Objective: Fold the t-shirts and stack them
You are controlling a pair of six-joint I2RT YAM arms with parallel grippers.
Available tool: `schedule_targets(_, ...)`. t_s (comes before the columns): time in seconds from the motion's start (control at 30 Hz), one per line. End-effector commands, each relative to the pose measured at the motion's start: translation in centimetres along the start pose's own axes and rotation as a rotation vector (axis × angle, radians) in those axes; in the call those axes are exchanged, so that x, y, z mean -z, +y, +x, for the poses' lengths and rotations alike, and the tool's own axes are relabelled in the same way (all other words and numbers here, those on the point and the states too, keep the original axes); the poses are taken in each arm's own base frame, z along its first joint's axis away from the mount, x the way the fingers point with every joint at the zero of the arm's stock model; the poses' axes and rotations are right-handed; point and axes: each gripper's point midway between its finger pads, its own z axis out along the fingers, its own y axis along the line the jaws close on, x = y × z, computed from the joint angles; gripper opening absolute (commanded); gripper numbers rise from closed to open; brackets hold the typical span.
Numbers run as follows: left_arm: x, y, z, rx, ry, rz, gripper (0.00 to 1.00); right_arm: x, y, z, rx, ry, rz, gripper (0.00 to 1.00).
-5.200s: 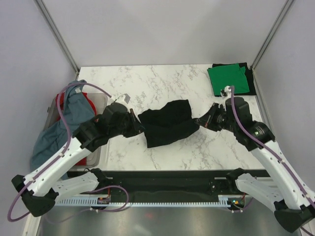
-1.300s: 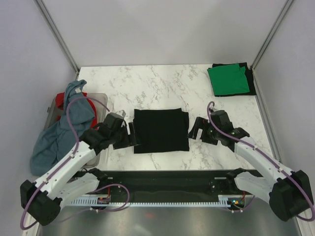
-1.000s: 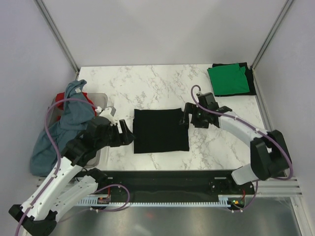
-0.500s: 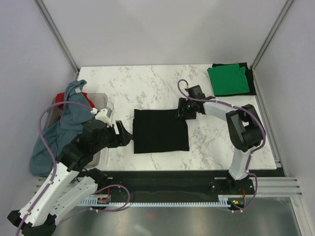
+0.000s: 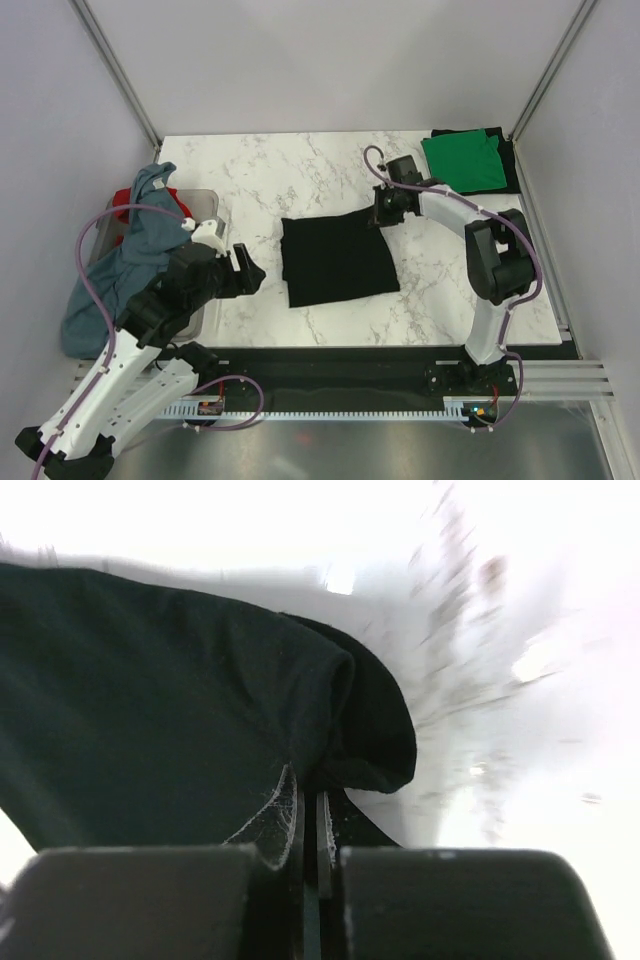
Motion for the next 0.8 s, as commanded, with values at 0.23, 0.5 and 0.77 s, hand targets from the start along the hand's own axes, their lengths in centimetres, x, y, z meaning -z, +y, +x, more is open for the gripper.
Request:
schedule_targets(0.23,0.4,0.5,-1.6,-0.031,-0.082,-0.02,0.8,12.5,-4.2,-12.8,0.188,-0.298,0.398,0.0)
schedule_targets(0.5,0.4,0.5,-1.6,-0.029,-0.083,-0.027,0.79,20.1,-6.6,-20.5,0.324,-0.5,0.643,0.0)
schedule_targets(0.77,0.1,0.5,-1.5,-0.03,-0.069,-0.028,0.79,22.7,-8.1,-25.1,0.387,-0.59,0.756,0.0)
